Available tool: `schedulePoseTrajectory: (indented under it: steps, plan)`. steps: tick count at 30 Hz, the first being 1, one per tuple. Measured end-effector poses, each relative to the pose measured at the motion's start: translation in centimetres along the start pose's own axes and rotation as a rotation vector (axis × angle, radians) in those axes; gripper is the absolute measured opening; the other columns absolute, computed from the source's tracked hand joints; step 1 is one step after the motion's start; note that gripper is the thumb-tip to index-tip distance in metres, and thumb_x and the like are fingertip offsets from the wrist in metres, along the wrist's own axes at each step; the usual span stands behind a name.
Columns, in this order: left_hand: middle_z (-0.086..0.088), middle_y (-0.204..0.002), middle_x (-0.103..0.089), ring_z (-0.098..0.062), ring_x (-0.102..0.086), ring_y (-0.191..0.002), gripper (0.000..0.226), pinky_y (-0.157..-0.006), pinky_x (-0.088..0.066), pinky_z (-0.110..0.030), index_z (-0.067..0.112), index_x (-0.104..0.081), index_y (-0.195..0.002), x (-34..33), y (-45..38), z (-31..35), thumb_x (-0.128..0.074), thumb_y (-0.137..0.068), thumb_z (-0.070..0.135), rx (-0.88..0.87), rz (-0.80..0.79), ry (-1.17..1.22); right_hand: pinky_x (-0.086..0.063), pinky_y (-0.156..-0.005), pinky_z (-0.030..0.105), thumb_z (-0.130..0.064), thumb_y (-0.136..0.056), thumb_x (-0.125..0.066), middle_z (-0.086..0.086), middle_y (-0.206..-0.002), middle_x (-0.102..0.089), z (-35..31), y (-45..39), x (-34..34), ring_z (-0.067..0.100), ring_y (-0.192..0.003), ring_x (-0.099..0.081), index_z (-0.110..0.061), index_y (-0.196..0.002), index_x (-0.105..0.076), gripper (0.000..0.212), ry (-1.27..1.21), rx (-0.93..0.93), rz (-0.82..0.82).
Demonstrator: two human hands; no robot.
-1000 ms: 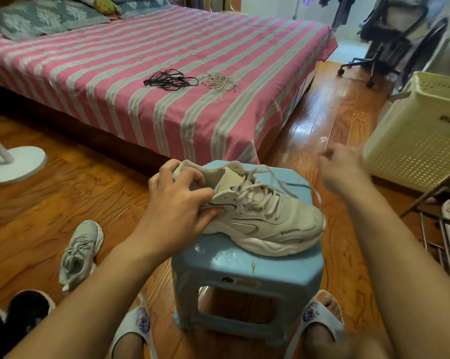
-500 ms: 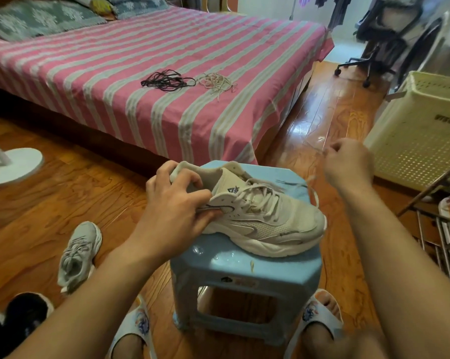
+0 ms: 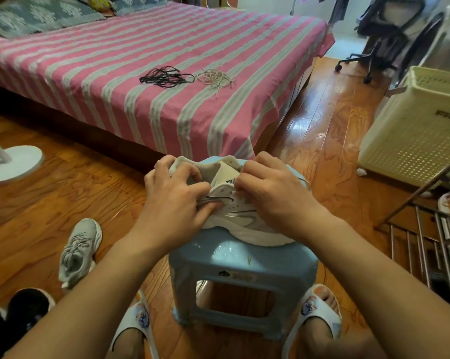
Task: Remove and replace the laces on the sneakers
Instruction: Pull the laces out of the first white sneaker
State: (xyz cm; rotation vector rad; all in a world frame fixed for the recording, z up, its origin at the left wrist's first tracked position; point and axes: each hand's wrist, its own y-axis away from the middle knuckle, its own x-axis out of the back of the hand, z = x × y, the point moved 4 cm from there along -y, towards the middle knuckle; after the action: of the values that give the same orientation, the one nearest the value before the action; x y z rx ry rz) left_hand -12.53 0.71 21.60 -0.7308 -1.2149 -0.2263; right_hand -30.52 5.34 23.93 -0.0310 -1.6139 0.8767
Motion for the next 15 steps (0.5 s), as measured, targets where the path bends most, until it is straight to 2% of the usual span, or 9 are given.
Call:
schedulePoseTrajectory:
  steps: [3,7,10,13,15]
  plan:
    - [0.003,-0.117,-0.053,-0.040,-0.035,-0.129,0.035,-0.097,-0.031,-0.055,0.030,-0.067,-0.079,0.1,0.1,0.1,-0.058,-0.090,0.062,0.015,0.004,0.005,-0.044,-0.075,0.039,-0.010,-0.098,-0.056,0.004,-0.093,-0.057,2.0,1.0,0.5,0.026,-0.087,-0.046,-0.009,-0.091,-0.060,0.008,-0.053,-0.100,-0.026]
    - [0.002,-0.117,-0.053,-0.038,-0.033,-0.130,0.035,-0.099,-0.028,-0.054,0.030,-0.068,-0.079,0.2,0.1,-0.2,-0.059,-0.088,0.063,0.055,-0.006,0.006,-0.048,-0.078,0.047,-0.018,-0.095,-0.062,0.001,-0.097,-0.054,4.9,2.3,2.6,0.025,-0.091,-0.049,-0.012,-0.095,-0.061,0.006,-0.143,-0.341,0.071]
    - [0.001,-0.117,-0.054,-0.039,-0.034,-0.129,0.036,-0.097,-0.029,-0.054,0.030,-0.069,-0.080,0.1,0.2,0.0,-0.056,-0.087,0.063,0.057,0.004,-0.007,-0.046,-0.087,0.035,-0.035,-0.089,-0.066,0.005,-0.105,-0.060,1.2,1.1,1.9,0.025,-0.098,-0.052,-0.011,-0.106,-0.069,0.029,-0.122,-0.211,0.038]
    - [0.000,-0.117,-0.055,-0.039,-0.035,-0.127,0.034,-0.094,-0.031,-0.052,0.030,-0.069,-0.082,0.2,0.2,0.1,-0.058,-0.087,0.061,0.052,0.000,-0.024,-0.047,-0.077,0.047,-0.017,-0.093,-0.064,0.008,-0.090,-0.062,-2.0,-0.1,0.0,0.031,-0.086,-0.053,-0.007,-0.086,-0.066,0.012,0.036,-0.114,0.116]
    - [0.000,-0.117,-0.055,-0.039,-0.035,-0.128,0.033,-0.093,-0.030,-0.052,0.029,-0.069,-0.083,0.3,0.4,0.0,-0.059,-0.088,0.061,0.052,-0.003,-0.027,-0.045,-0.075,0.047,-0.011,-0.097,-0.063,0.006,-0.087,-0.062,-1.8,0.0,-0.2,0.032,-0.085,-0.053,-0.007,-0.082,-0.064,0.015,0.089,-0.093,0.141]
